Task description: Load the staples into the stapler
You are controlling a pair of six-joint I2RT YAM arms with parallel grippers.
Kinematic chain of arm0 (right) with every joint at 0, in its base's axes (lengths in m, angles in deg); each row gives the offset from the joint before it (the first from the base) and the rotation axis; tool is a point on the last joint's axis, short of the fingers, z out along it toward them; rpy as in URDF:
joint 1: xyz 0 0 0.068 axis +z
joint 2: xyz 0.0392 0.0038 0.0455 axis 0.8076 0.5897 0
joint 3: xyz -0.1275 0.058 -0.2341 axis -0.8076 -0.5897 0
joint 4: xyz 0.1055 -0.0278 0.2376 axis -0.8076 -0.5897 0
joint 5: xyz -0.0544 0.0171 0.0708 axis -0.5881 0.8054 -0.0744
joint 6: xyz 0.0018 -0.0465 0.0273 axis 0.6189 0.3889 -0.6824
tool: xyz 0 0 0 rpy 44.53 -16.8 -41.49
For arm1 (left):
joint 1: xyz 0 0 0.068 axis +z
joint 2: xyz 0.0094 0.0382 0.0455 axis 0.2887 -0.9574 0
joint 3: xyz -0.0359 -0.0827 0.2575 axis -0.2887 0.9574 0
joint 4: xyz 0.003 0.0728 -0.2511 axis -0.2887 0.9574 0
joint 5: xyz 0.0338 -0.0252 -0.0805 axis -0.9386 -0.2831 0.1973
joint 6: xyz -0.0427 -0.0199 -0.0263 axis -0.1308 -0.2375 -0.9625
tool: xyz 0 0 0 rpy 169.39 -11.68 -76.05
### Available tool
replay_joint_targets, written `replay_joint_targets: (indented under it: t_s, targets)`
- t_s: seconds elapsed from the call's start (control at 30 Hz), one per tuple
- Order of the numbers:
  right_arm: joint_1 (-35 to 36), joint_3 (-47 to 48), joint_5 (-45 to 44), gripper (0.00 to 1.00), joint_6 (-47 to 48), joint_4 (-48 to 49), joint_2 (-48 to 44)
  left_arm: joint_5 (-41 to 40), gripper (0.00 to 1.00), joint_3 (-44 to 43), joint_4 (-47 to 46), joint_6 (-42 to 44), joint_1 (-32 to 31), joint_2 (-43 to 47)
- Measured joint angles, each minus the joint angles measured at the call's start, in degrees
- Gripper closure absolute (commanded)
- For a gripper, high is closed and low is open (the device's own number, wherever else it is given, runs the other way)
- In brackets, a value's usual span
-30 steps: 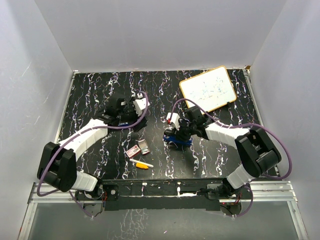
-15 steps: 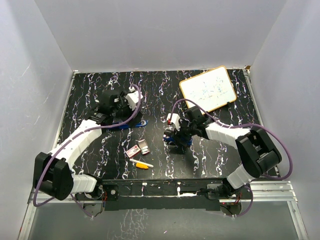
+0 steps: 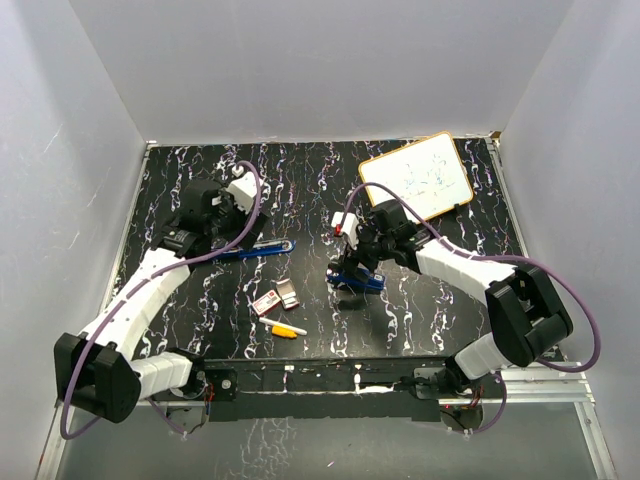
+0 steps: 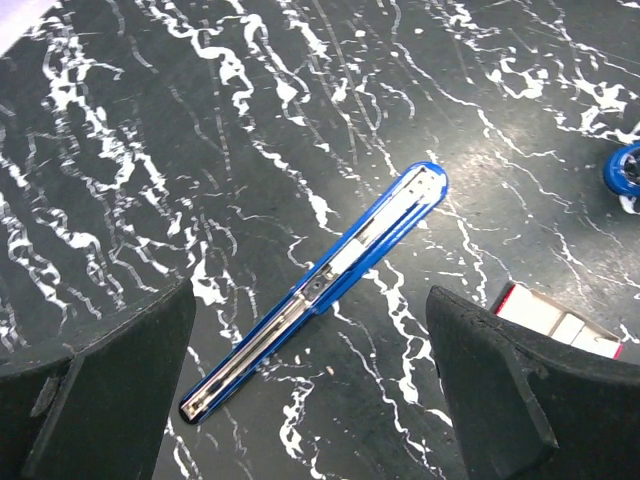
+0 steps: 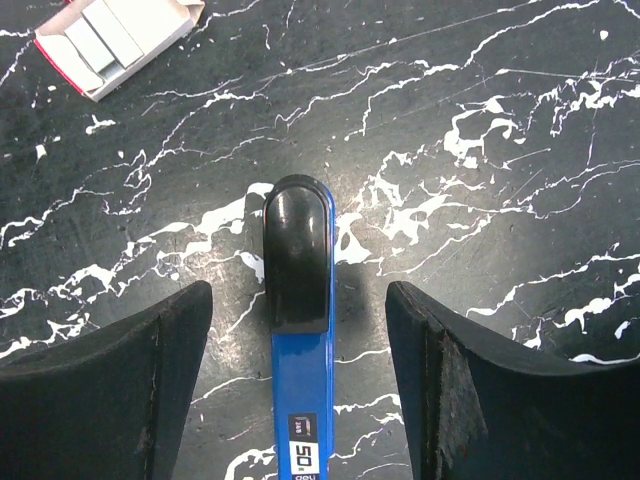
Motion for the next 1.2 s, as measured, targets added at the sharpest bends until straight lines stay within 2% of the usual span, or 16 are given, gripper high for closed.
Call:
replay_joint_targets:
  t_s: [0.2, 0.6, 0.8, 1.2]
  targets:
    - [0.02, 1.64, 0.90, 0.28, -0.72, -1.25, 0.00, -3.21, 0.03, 0.00, -0.15, -0.63, 0.37, 2.10]
    - [0.02, 3.87, 2.62, 0.45, 2.43, -4.57, 3.39, -5.68, 0.03, 0.00, -0.13, -0.90, 0.37, -0.02]
    - [0.11, 3.87, 2.64, 0.50, 2.71, -4.46, 4.35, -6.34, 0.03, 0.00, -0.11, -0.31, 0.37, -0.28]
    - [0.66, 3.26, 1.49, 0.80, 1.84, -1.22, 7.41, -10.12, 0.03, 0.00, 0.28, 0.85, 0.37, -0.72]
